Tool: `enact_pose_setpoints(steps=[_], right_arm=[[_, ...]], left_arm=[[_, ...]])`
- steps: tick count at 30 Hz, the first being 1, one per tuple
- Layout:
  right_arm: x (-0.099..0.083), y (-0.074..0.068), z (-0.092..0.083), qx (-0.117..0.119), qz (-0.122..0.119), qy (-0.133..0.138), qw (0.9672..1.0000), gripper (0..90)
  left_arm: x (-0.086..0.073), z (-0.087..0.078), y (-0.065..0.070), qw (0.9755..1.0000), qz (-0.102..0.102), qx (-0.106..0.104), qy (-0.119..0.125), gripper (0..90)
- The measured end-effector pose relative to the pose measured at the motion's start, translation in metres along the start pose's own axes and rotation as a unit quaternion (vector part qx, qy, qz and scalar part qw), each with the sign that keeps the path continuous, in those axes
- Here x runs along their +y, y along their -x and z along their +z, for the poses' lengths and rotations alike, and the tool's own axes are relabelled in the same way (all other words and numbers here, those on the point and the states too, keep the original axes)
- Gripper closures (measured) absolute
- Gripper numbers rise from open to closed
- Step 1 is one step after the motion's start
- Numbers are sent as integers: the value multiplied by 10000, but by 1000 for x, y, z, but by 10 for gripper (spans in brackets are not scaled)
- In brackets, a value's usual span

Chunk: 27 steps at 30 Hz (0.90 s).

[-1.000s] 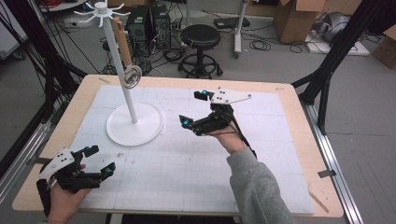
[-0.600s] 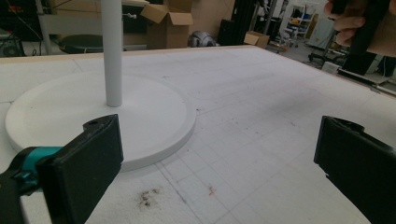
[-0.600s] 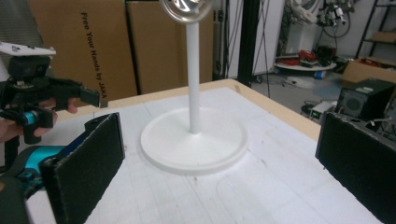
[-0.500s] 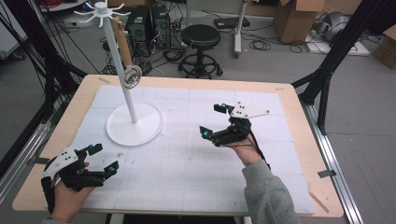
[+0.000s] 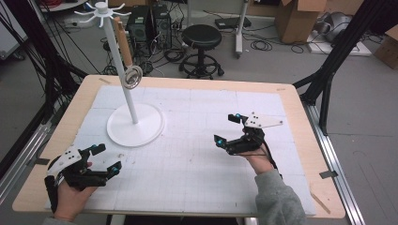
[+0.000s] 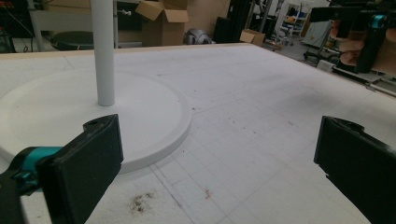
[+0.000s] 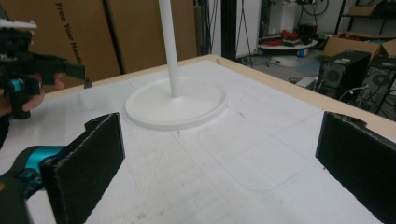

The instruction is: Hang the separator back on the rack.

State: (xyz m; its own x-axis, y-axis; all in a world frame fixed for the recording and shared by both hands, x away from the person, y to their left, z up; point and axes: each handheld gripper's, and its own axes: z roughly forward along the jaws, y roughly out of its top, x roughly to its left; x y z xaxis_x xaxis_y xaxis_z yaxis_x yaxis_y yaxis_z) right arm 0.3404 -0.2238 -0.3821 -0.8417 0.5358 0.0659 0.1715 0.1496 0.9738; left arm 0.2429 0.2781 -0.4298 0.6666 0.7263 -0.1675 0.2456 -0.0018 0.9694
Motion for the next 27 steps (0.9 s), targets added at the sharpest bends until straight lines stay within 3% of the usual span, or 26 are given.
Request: enact_pose_setpoints(steps=[17, 27], right_arm=[[-32, 3, -49, -485, 118, 141, 9987, 4], [-50, 7, -65, -654, 424, 83, 9969, 4]], left_arm=[[2, 3, -1, 10000, -25, -31, 70, 18], [5, 6, 1, 9999, 61, -47, 134, 17]])
